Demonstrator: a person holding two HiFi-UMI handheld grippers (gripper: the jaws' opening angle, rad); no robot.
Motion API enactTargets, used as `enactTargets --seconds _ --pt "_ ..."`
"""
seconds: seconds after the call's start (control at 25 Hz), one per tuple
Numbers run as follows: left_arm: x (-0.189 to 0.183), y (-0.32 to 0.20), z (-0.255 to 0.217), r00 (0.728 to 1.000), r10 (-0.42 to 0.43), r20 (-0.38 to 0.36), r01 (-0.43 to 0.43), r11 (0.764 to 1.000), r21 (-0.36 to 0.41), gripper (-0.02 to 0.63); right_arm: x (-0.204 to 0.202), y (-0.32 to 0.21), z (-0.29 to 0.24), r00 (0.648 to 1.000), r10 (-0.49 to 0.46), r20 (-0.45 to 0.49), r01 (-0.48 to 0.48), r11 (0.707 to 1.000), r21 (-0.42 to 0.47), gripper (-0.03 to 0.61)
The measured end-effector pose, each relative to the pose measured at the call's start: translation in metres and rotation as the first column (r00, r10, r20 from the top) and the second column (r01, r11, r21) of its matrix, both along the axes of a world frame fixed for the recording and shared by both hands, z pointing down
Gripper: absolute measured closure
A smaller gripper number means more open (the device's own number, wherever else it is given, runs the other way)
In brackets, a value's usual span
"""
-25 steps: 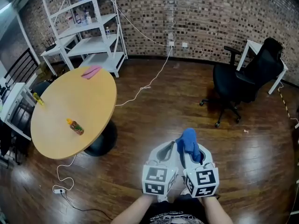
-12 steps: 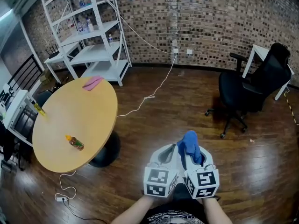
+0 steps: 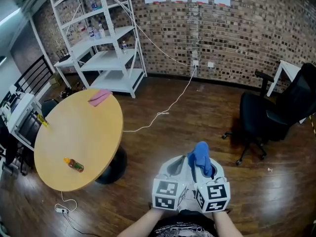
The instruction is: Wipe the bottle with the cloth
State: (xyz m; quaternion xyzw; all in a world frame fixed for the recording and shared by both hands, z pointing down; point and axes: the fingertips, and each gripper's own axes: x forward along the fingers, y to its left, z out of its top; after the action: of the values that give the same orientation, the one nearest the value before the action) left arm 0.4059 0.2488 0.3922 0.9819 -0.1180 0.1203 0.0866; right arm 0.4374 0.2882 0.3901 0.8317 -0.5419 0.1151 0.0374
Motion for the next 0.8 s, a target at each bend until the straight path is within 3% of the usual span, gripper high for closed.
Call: enactTargets --seconds 0.28,0.48,0.6,0.8 --pt "0.005 -0.059 0.003 0.987 -0.158 0.006 0.158 0.987 -0.005 0.611 0.004 -0.063 0.003 0.985 -0.174 0.015 0.174 0.985 0.017 0.495" --pt "-0.028 -0.101 0.007 0.945 -0.327 0.022 0.328 0.945 -0.007 0.611 -0.028 -0.114 0.002 0.934 -0.356 0.02 0.356 0.934 0.031 0.495" --pt "-0.064 -0.13 0.002 0.9 -0.436 0.028 0.436 0.899 -0.02 0.611 -0.06 -0.145 -0.003 0.886 -0.463 0.033 0.462 0.886 0.032 0.495" --pt "-0.135 -0.168 0.011 0.787 -0.616 0.04 0.617 0.787 -0.018 0.611 -0.126 -0.19 0.0 0.766 -0.642 0.035 0.641 0.767 0.043 0.495"
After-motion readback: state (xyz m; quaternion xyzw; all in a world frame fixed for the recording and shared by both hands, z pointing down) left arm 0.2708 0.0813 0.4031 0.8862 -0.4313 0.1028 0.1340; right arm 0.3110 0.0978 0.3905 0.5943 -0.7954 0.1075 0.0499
